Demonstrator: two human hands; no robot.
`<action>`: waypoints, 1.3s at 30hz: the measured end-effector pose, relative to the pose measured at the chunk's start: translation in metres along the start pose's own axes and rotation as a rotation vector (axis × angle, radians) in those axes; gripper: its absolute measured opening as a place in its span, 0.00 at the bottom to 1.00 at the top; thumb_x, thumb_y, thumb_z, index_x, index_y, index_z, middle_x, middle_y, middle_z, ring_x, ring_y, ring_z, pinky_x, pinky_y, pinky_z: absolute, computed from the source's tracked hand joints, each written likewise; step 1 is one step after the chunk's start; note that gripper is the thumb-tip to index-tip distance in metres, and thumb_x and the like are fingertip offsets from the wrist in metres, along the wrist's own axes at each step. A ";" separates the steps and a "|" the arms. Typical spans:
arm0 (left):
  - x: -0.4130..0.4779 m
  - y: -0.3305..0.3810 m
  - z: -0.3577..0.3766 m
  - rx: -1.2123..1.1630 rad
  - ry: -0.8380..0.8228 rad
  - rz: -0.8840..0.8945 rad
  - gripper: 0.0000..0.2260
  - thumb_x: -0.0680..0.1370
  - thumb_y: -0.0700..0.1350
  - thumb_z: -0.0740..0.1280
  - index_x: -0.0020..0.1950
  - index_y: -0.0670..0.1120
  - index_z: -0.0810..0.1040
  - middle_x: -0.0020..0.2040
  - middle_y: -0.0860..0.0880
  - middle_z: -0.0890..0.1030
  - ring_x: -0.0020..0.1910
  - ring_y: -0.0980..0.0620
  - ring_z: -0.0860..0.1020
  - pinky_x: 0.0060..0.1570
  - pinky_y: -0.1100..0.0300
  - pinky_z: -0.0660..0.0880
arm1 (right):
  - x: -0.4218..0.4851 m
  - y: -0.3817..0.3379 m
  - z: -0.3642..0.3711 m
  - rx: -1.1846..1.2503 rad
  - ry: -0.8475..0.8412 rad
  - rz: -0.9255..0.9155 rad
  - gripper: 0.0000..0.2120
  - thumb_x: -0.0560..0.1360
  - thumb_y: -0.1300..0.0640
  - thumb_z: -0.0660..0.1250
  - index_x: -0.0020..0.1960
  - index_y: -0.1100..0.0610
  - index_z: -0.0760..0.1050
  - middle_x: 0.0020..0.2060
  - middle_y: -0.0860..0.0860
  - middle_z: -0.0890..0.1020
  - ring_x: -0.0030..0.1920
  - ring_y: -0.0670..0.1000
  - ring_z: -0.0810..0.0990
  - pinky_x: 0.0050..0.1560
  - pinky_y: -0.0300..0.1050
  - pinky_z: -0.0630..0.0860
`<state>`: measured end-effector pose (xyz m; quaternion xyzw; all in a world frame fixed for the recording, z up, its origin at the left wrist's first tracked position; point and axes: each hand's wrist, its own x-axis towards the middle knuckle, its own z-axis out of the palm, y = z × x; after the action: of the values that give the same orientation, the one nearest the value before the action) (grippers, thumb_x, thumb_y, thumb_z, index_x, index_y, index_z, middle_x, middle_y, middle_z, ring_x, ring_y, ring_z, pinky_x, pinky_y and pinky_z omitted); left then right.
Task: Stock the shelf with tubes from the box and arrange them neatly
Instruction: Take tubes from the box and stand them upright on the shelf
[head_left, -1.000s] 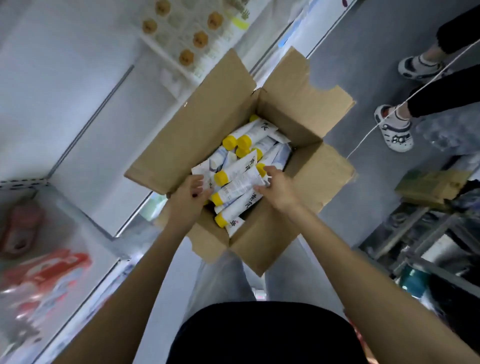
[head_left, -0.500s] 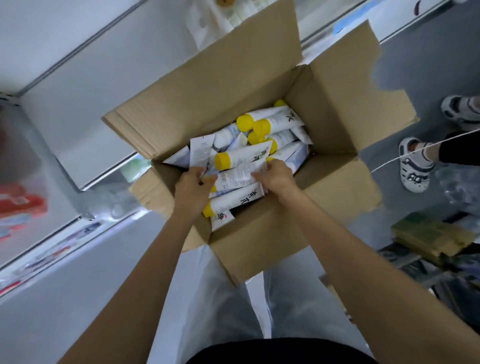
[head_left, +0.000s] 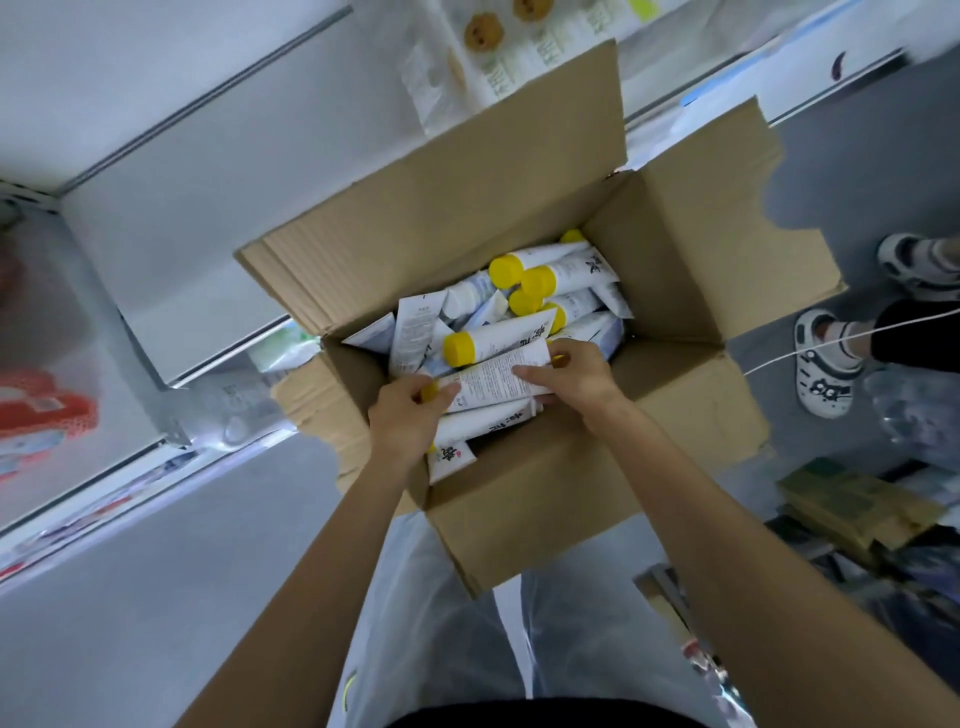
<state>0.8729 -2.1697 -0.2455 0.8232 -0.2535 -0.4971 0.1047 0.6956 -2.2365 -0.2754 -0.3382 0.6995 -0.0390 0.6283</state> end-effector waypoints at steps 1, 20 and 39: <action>-0.003 0.001 0.001 -0.019 0.005 0.008 0.08 0.75 0.50 0.70 0.47 0.46 0.79 0.43 0.50 0.76 0.48 0.50 0.74 0.53 0.57 0.70 | -0.002 -0.001 -0.002 0.043 -0.029 0.000 0.10 0.66 0.57 0.77 0.41 0.56 0.77 0.41 0.57 0.78 0.43 0.52 0.79 0.40 0.47 0.82; -0.047 0.028 -0.040 0.039 -0.066 0.457 0.22 0.70 0.46 0.74 0.62 0.48 0.74 0.55 0.53 0.74 0.54 0.59 0.70 0.47 0.78 0.65 | -0.081 -0.055 -0.036 0.356 -0.358 -0.093 0.08 0.74 0.56 0.69 0.52 0.55 0.77 0.44 0.49 0.85 0.46 0.50 0.83 0.50 0.41 0.80; -0.072 -0.021 -0.053 -0.678 -0.191 0.072 0.19 0.75 0.50 0.65 0.63 0.43 0.74 0.46 0.44 0.83 0.41 0.50 0.82 0.45 0.53 0.80 | -0.043 -0.054 0.003 -0.042 -0.188 -0.413 0.04 0.72 0.60 0.72 0.46 0.59 0.79 0.44 0.53 0.83 0.47 0.50 0.81 0.50 0.43 0.79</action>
<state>0.8982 -2.1191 -0.1739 0.6821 -0.1116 -0.6235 0.3653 0.7203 -2.2547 -0.2135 -0.4893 0.5547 -0.1205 0.6621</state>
